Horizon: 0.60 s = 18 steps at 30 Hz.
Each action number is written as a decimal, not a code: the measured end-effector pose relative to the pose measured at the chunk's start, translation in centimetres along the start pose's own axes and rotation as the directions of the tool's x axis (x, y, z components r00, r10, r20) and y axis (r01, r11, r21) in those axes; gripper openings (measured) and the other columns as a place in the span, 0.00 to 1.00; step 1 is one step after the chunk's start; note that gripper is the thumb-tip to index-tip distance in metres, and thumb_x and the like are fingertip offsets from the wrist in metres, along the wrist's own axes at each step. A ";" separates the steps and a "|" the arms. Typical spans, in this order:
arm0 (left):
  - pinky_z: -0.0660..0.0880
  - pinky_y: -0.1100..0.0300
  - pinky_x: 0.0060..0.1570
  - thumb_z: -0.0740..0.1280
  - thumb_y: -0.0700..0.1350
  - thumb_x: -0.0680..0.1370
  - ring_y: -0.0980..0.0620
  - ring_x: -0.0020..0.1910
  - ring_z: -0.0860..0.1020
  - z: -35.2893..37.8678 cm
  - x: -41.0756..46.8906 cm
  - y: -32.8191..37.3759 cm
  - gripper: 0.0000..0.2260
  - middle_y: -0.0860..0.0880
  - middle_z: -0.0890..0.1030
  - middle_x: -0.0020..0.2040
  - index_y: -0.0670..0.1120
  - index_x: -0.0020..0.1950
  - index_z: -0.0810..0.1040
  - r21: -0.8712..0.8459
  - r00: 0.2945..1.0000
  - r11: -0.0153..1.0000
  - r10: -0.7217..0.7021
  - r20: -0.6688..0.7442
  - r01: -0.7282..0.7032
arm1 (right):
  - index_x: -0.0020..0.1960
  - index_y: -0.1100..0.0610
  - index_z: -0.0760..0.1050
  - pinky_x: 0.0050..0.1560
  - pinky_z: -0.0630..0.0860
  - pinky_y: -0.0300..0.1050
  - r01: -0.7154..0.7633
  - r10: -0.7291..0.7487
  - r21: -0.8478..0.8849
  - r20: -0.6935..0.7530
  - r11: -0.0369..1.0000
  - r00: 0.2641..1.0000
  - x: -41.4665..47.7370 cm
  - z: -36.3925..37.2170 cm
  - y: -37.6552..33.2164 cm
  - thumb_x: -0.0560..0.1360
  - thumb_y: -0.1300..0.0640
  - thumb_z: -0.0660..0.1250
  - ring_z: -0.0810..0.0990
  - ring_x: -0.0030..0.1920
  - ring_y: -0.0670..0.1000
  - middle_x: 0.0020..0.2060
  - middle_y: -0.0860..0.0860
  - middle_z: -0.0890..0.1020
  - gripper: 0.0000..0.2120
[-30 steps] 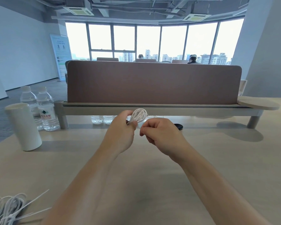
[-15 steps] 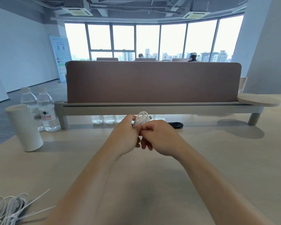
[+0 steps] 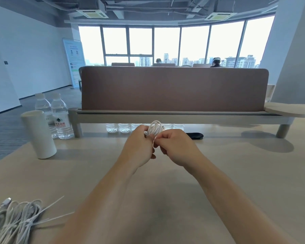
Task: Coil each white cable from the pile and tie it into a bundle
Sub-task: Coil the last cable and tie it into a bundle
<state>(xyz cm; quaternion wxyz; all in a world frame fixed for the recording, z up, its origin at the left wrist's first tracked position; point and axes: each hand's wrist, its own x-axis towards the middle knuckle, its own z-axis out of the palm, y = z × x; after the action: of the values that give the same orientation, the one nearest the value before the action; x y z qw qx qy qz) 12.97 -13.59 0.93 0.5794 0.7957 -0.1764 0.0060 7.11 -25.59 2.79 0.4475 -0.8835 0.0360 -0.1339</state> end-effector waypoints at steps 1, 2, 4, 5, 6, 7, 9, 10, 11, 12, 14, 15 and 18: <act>0.81 0.56 0.34 0.61 0.40 0.81 0.51 0.30 0.77 -0.5 -0.5 0.3 0.08 0.45 0.80 0.40 0.45 0.58 0.77 -0.050 0.999 0.998 -0.037 0.002 0.037 | 0.38 0.56 0.81 0.23 0.62 0.32 0.019 -0.018 -0.020 0.030 1.000 0.999 -0.2 0.1 -0.3 0.77 0.60 0.62 0.67 0.23 0.42 0.25 0.46 0.75 0.12; 0.82 0.54 0.35 0.61 0.39 0.81 0.50 0.31 0.77 -1.2 -1.0 0.4 0.08 0.44 0.80 0.40 0.44 0.58 0.77 -0.106 0.997 0.991 -0.076 0.009 0.076 | 0.40 0.57 0.80 0.24 0.63 0.33 0.037 -0.034 -0.044 0.066 0.998 0.997 -0.5 0.2 -0.7 0.78 0.60 0.62 0.68 0.23 0.42 0.25 0.46 0.75 0.11; 0.83 0.51 0.38 0.62 0.36 0.80 0.48 0.33 0.79 -2.8 -2.5 0.7 0.09 0.41 0.80 0.41 0.42 0.58 0.77 -0.195 0.987 0.968 -0.157 0.029 0.160 | 0.42 0.58 0.80 0.28 0.66 0.36 0.065 -0.053 -0.077 0.141 0.995 0.989 -0.9 0.7 -1.5 0.79 0.60 0.61 0.70 0.24 0.43 0.25 0.46 0.77 0.10; 0.84 0.49 0.40 0.62 0.34 0.79 0.47 0.34 0.81 -3.6 -3.4 0.8 0.10 0.40 0.81 0.42 0.42 0.58 0.77 -0.217 0.981 0.957 -0.189 0.039 0.193 | 0.43 0.58 0.79 0.30 0.69 0.38 0.081 -0.064 -0.094 0.174 0.992 0.983 -1.2 1.0 -2.0 0.79 0.60 0.61 0.73 0.26 0.44 0.26 0.46 0.78 0.10; 0.84 0.46 0.42 0.62 0.33 0.78 0.46 0.34 0.81 -4.5 -4.3 1.0 0.11 0.38 0.81 0.42 0.42 0.57 0.78 -0.228 0.978 0.951 -0.205 0.049 0.211 | 0.43 0.57 0.79 0.33 0.72 0.40 0.107 -0.079 -0.134 0.202 0.985 0.976 -1.6 1.2 -2.6 0.79 0.59 0.61 0.76 0.29 0.46 0.29 0.47 0.80 0.10; 0.84 0.43 0.45 0.62 0.32 0.77 0.45 0.34 0.82 -5.5 -5.2 1.3 0.12 0.38 0.82 0.41 0.42 0.57 0.78 -0.227 0.976 0.949 -0.214 0.044 0.219 | 0.44 0.56 0.80 0.37 0.75 0.43 0.141 -0.098 -0.184 0.226 0.973 0.969 -2.0 1.5 -3.3 0.80 0.57 0.62 0.79 0.33 0.48 0.32 0.47 0.82 0.10; 0.83 0.42 0.45 0.63 0.31 0.78 0.43 0.32 0.82 -7.5 -7.1 1.7 0.10 0.37 0.82 0.40 0.41 0.56 0.76 -0.237 0.971 0.944 -0.237 0.001 0.231 | 0.46 0.55 0.82 0.46 0.77 0.48 0.232 -0.149 -0.318 0.266 0.919 0.952 -2.8 2.4 -5.2 0.80 0.55 0.63 0.81 0.43 0.52 0.41 0.48 0.84 0.10; 0.84 0.42 0.44 0.64 0.31 0.77 0.43 0.32 0.82 -7.3 -6.8 2.1 0.09 0.37 0.81 0.41 0.40 0.55 0.75 -0.244 0.968 0.939 -0.252 -0.005 0.243 | 0.49 0.54 0.83 0.49 0.77 0.49 0.260 -0.164 -0.399 0.258 0.880 0.952 -2.9 2.1 -5.4 0.80 0.54 0.63 0.80 0.46 0.53 0.44 0.49 0.85 0.10; 0.84 0.43 0.43 0.66 0.31 0.77 0.43 0.31 0.82 -9.4 -8.7 2.1 0.09 0.36 0.80 0.42 0.38 0.56 0.74 -0.250 0.960 0.934 -0.275 -0.054 0.254 | 0.50 0.53 0.84 0.50 0.77 0.50 0.329 -0.214 -0.438 0.290 0.837 0.933 -4.0 3.7 -7.3 0.79 0.53 0.64 0.80 0.48 0.53 0.46 0.50 0.85 0.10; 0.84 0.43 0.42 0.68 0.32 0.76 0.43 0.31 0.82 -9.6 -8.8 2.4 0.11 0.36 0.80 0.43 0.36 0.58 0.73 -0.248 0.961 0.935 -0.274 -0.046 0.254 | 0.50 0.53 0.84 0.50 0.77 0.50 0.343 -0.234 -0.464 0.277 0.817 0.932 -4.1 3.8 -8.0 0.78 0.53 0.65 0.79 0.48 0.53 0.46 0.51 0.84 0.09; 0.84 0.43 0.43 0.70 0.33 0.75 0.42 0.32 0.82 -12.0 -11.0 2.3 0.14 0.36 0.81 0.40 0.31 0.60 0.75 -0.240 0.954 0.934 -0.289 -0.072 0.265 | 0.46 0.53 0.84 0.44 0.76 0.49 0.396 -0.285 -0.431 0.300 0.811 0.910 -5.5 6.3 -9.9 0.76 0.56 0.66 0.79 0.44 0.53 0.42 0.52 0.84 0.08; 0.83 0.43 0.44 0.70 0.33 0.75 0.41 0.32 0.82 -13.3 -12.0 2.1 0.14 0.36 0.82 0.39 0.30 0.59 0.75 -0.233 0.950 0.934 -0.298 -0.092 0.270 | 0.44 0.54 0.83 0.39 0.74 0.47 0.420 -0.309 -0.405 0.313 0.812 0.898 -6.1 7.6 -10.6 0.76 0.56 0.66 0.78 0.40 0.52 0.40 0.52 0.83 0.08; 0.82 0.43 0.47 0.69 0.32 0.75 0.39 0.36 0.83 -16.9 -14.4 1.2 0.07 0.35 0.82 0.39 0.32 0.52 0.77 -0.195 0.931 0.930 -0.340 -0.130 0.312 | 0.34 0.51 0.80 0.31 0.65 0.42 0.441 -0.322 -0.323 0.360 0.838 0.876 -7.6 10.7 -12.5 0.79 0.56 0.65 0.73 0.31 0.48 0.32 0.50 0.80 0.15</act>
<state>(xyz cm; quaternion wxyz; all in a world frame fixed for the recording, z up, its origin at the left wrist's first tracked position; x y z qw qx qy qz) 2.36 5.63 4.52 0.6507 0.7582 0.0062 -0.0413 1.96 -8.33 5.23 0.2241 -0.9540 -0.1826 -0.0800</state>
